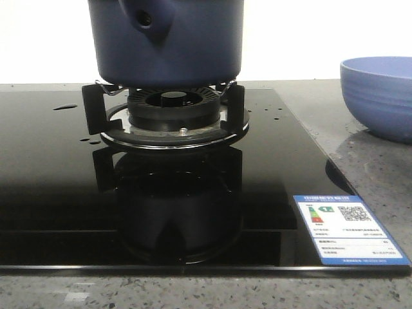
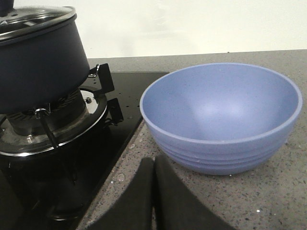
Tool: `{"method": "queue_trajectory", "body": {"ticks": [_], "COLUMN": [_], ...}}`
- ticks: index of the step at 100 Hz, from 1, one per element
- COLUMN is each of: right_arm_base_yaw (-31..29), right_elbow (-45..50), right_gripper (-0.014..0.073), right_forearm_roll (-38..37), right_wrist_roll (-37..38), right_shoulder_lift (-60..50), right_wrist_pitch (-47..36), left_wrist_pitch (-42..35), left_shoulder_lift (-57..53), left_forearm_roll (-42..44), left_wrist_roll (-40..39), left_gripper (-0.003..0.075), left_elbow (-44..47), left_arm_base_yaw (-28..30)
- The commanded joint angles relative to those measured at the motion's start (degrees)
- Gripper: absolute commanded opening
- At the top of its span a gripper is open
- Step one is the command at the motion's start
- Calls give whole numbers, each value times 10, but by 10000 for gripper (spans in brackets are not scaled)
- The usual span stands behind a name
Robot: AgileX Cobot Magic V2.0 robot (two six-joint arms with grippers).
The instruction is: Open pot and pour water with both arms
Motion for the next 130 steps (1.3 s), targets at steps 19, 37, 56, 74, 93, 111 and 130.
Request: {"method": "queue_trajectory", "body": {"ticks": [19, 37, 56, 74, 93, 111, 130], "right_arm_base_yaw": [1, 1, -11, -79, -139, -144, -147], "right_elbow": [-14, -13, 14, 50, 98, 127, 127], "right_gripper": [-67, -67, -67, -67, -67, -67, -67], "right_forearm_roll": [3, 3, -115, -314, -363, -365, -372], "right_wrist_roll": [-7, -7, 73, 253, 288, 289, 289], "right_shoulder_lift": [3, 3, 3, -33, -104, -189, -233], "right_wrist_pitch": [-34, -62, -156, -160, -140, -86, -37], "left_wrist_pitch": [-41, -41, -41, -41, -41, -41, -41], "left_shoulder_lift": [-15, -15, -15, -15, -15, -15, -14], "left_forearm_roll": [0, 0, 0, 0, 0, 0, 0], "left_wrist_roll": [-5, -5, -5, -5, -5, -5, -5], "left_gripper": [-19, -19, -19, -19, -19, -19, -19], "left_elbow": [19, 19, 19, 19, 19, 19, 19], "left_arm_base_yaw": [0, 0, 0, 0, 0, 0, 0]}}
